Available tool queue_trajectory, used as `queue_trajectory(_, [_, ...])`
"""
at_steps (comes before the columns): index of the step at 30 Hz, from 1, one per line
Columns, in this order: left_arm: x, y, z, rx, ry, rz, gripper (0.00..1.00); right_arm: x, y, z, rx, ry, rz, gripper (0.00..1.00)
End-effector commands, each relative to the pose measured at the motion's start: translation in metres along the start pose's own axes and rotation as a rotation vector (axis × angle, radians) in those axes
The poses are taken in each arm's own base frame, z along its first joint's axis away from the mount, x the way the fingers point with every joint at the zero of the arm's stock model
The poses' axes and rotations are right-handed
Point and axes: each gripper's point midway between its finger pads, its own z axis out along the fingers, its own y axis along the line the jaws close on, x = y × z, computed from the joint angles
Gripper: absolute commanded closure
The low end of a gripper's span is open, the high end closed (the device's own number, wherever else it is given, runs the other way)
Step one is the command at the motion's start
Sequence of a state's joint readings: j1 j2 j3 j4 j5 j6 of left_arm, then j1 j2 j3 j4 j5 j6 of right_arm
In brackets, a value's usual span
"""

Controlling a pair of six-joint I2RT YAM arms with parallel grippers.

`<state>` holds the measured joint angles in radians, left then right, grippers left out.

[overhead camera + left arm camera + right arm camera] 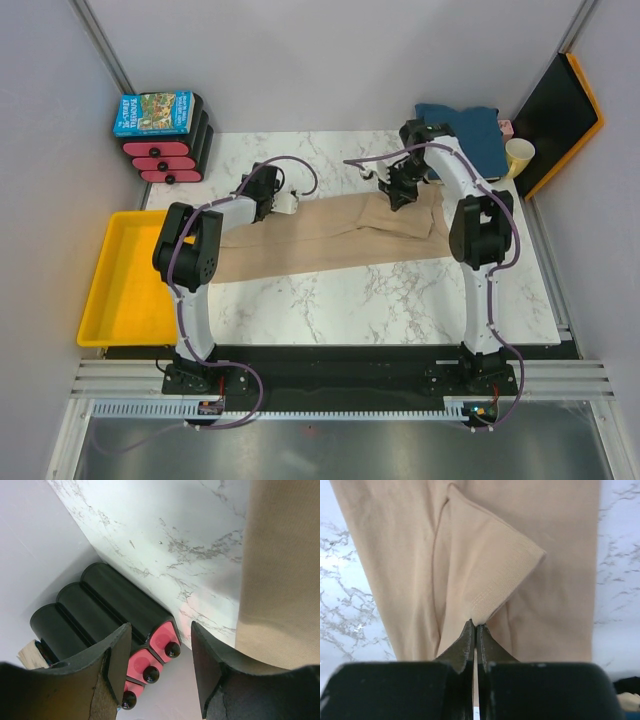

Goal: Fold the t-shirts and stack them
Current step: Rotate the tshirt 90 degrees

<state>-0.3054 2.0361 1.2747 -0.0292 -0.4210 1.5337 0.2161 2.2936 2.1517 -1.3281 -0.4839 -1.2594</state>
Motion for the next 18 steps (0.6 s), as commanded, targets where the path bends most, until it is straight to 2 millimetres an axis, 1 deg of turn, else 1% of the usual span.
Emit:
queue_trajectory(1, [-0.004,0.013,0.001,-0.026,-0.003,-0.031,0.42,0.011,0.057,-0.010,-0.141,0.093,-0.036,1.00])
queue_trajectory(2, [-0.004,0.013,0.001,-0.027,-0.003,-0.032,0.42,0.015,0.062,-0.012,-0.146,0.122,-0.047,1.00])
queue_trajectory(3, [-0.004,0.012,0.002,-0.025,-0.005,-0.032,0.42,0.014,0.068,-0.017,-0.143,0.135,-0.063,1.00])
queue_trajectory(4, [-0.005,0.013,0.002,-0.026,-0.008,-0.031,0.42,0.021,0.078,-0.013,-0.171,0.153,-0.060,1.00])
queue_trajectory(5, [-0.005,0.013,0.002,-0.025,-0.008,-0.032,0.41,0.025,0.082,-0.015,-0.175,0.179,-0.070,1.00])
queue_trajectory(6, [-0.006,0.013,0.002,-0.026,-0.009,-0.033,0.41,0.024,0.088,-0.019,-0.173,0.190,-0.092,1.00])
queue_trajectory(7, [-0.006,0.012,0.003,-0.023,-0.011,-0.032,0.42,0.030,0.097,-0.016,-0.198,0.210,-0.095,1.00])
queue_trajectory(10, [-0.008,0.013,0.004,-0.026,-0.015,-0.035,0.42,0.026,0.107,-0.020,-0.200,0.220,-0.116,1.00])
queue_trajectory(12, [-0.011,0.013,0.003,-0.027,-0.020,-0.036,0.41,0.020,0.113,-0.023,-0.196,0.221,-0.135,1.00])
queue_trajectory(15, [-0.012,0.014,0.002,-0.030,-0.024,-0.039,0.42,0.017,0.127,-0.019,-0.222,0.232,-0.155,1.00])
queue_trajectory(16, [-0.011,0.014,0.003,-0.031,-0.023,-0.040,0.42,0.016,0.130,-0.018,-0.228,0.236,-0.158,0.98])
queue_trajectory(17, [-0.012,0.015,0.002,-0.032,-0.024,-0.039,0.42,0.012,0.136,-0.016,-0.237,0.241,-0.169,0.92])
queue_trajectory(18, [-0.012,0.014,0.002,-0.032,-0.026,-0.039,0.41,0.014,0.143,-0.013,-0.255,0.250,-0.166,0.86])
